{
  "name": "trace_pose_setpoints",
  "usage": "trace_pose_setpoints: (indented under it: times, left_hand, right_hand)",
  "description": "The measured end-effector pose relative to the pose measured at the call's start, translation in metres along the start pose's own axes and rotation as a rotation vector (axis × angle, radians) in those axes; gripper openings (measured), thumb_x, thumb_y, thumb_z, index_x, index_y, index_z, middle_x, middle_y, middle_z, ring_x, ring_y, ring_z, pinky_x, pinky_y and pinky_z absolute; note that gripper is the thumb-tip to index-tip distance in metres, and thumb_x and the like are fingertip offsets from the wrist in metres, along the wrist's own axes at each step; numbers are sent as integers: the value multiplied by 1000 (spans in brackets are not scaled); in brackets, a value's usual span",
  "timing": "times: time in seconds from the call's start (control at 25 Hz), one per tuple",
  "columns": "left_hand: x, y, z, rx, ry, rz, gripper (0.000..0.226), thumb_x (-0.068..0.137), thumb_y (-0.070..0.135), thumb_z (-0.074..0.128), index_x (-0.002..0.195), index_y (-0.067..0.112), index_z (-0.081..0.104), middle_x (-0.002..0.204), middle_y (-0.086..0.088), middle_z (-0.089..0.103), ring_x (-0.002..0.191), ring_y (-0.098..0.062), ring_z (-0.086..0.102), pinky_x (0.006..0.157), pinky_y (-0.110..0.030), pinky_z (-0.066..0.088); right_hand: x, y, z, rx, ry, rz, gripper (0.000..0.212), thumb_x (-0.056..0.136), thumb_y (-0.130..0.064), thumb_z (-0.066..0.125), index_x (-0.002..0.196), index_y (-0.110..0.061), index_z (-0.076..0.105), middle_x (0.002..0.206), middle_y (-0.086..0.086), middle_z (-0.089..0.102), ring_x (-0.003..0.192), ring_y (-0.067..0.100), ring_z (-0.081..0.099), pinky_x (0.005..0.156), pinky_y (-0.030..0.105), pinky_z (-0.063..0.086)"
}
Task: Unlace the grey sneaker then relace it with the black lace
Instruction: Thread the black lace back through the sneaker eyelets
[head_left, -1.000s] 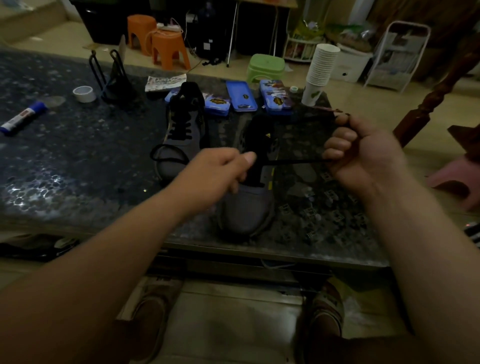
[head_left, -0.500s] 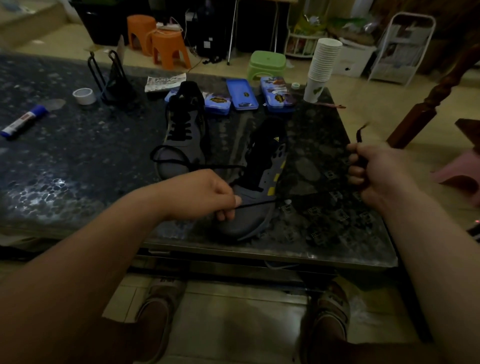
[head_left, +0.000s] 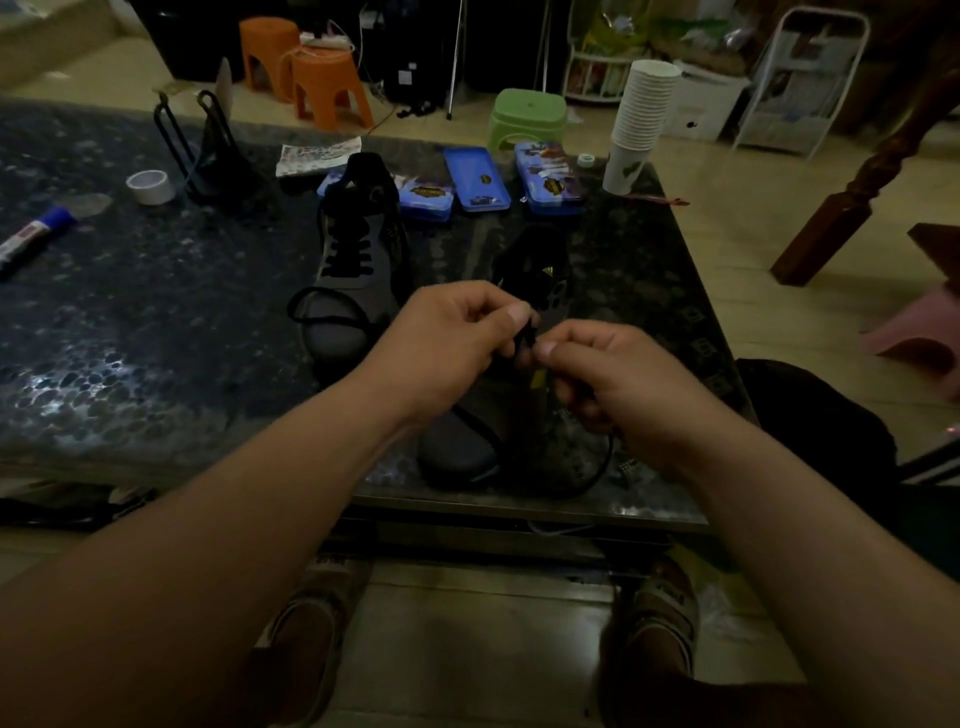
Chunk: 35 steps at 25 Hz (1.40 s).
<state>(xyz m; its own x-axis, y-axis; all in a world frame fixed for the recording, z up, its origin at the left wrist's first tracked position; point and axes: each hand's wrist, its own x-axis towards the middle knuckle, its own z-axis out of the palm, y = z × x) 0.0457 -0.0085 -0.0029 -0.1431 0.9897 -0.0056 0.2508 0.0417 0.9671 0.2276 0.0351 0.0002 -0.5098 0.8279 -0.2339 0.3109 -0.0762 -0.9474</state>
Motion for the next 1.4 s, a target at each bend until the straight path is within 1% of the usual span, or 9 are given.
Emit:
trace_pose_setpoints:
  times: [0.2,0.28,0.56,0.68,0.76,0.96,1.12,1.24,1.4]
  left_hand:
    - [5,0,3,-15,-43,3,12,96,17,71,84,18,71,67,3,65,58,-3,53,59,-18,42]
    - [6,0,8,-51,-51,22,13,95,10,71,83,16,69,66,4,65,56,1,55,57,-13,42]
    - [13,-14,-8,307,19,-68,10,98,19,65,93,21,73,80,5,74,61,-3,60,57,-18,46]
    - [11,-20,-1,507,-85,-64,8,96,28,70,102,27,76,83,11,72,70,1,64,63,-18,48]
    - [15,-20,5,518,-106,-74,6,95,29,72,93,25,76,67,10,67,53,5,57,54,-17,43]
    - [18,-19,22,296,-105,-247,16,97,21,68,86,10,72,68,-4,75,39,-11,49,40,-17,36]
    - [16,-18,40,49,-73,-334,11,102,13,58,95,12,66,64,-2,73,37,-10,47,38,-17,35]
    - [18,-17,41,66,-107,-348,9,105,15,54,110,14,62,70,-3,76,39,-11,49,39,-19,36]
    - [20,-19,41,84,-129,-336,15,105,15,54,119,13,61,74,-6,77,38,-12,49,38,-19,35]
  right_hand:
    - [0,6,4,250,-117,74,18,103,-7,52,108,-9,69,92,8,73,69,14,63,55,23,49]
    - [2,5,4,439,-123,81,18,102,-6,52,112,-7,67,95,9,71,64,12,59,49,20,43]
    - [13,15,-9,287,126,44,20,104,-26,58,93,-11,65,57,-5,33,45,7,23,38,19,15]
    - [10,21,-7,163,132,67,20,101,-28,65,90,-11,69,49,-9,38,40,5,30,37,17,21]
    - [10,22,-4,60,161,56,19,100,-25,66,90,-10,72,44,-16,48,37,-1,44,38,11,31]
    - [13,30,2,100,211,54,17,99,-17,68,96,-1,74,41,-16,51,36,-5,48,39,9,35]
    - [17,41,-6,222,297,77,13,97,-16,68,86,-10,70,61,-4,60,56,7,54,48,16,43]
    - [16,50,-15,282,280,100,11,99,-13,63,90,-11,66,90,10,73,84,17,69,62,24,56]
    - [15,52,-18,170,263,61,11,98,-17,66,90,-10,70,103,15,75,91,17,71,66,29,58]
